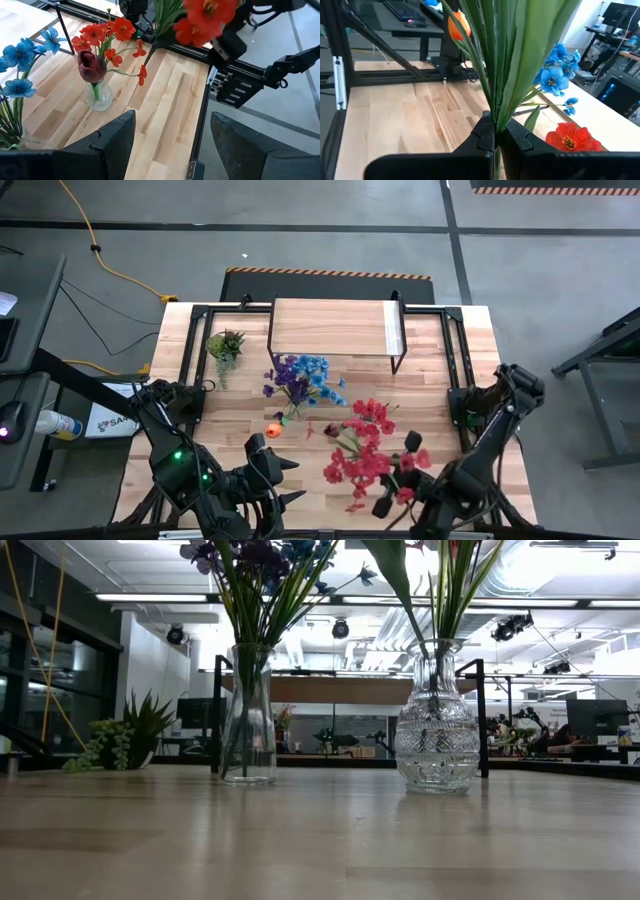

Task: Pick and place flowers into a vace then onto a shelf
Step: Put the red flower into the right transparent crystal vase

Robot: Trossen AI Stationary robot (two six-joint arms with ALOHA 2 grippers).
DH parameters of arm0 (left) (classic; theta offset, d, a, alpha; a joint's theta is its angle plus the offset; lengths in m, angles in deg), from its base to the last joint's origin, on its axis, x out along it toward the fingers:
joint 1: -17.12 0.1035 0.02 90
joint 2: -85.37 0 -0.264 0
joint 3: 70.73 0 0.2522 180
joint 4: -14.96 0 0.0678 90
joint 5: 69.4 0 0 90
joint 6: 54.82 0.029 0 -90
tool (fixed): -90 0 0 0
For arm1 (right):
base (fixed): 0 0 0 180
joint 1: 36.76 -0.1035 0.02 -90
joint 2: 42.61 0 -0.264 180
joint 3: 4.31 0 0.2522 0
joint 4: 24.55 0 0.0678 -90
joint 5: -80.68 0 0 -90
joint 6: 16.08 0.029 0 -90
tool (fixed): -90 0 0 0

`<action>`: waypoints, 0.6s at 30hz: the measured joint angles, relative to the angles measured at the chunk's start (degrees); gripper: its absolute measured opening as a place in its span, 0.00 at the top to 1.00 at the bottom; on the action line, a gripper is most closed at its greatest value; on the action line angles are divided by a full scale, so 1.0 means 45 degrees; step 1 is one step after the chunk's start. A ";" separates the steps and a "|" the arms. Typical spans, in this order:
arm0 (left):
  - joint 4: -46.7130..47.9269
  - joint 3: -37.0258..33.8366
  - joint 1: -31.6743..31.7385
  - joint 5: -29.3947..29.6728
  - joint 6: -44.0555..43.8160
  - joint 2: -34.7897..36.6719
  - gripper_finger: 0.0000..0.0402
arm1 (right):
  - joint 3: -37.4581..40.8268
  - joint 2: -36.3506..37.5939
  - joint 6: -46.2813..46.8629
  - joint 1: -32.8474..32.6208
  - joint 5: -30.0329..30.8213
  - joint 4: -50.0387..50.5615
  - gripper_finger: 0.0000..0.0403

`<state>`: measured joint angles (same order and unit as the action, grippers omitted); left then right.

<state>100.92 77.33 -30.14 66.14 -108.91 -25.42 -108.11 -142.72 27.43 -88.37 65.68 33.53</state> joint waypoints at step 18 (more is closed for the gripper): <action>0.0190 0.0000 0.0000 0.0000 0.0000 0.0000 0.27 | 0.1429 -0.0114 0.0686 0.0783 0.0247 -0.1126 1.00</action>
<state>101.78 77.33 -30.14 66.13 -108.91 -25.42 -101.68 -143.23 30.51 -84.85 66.80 28.46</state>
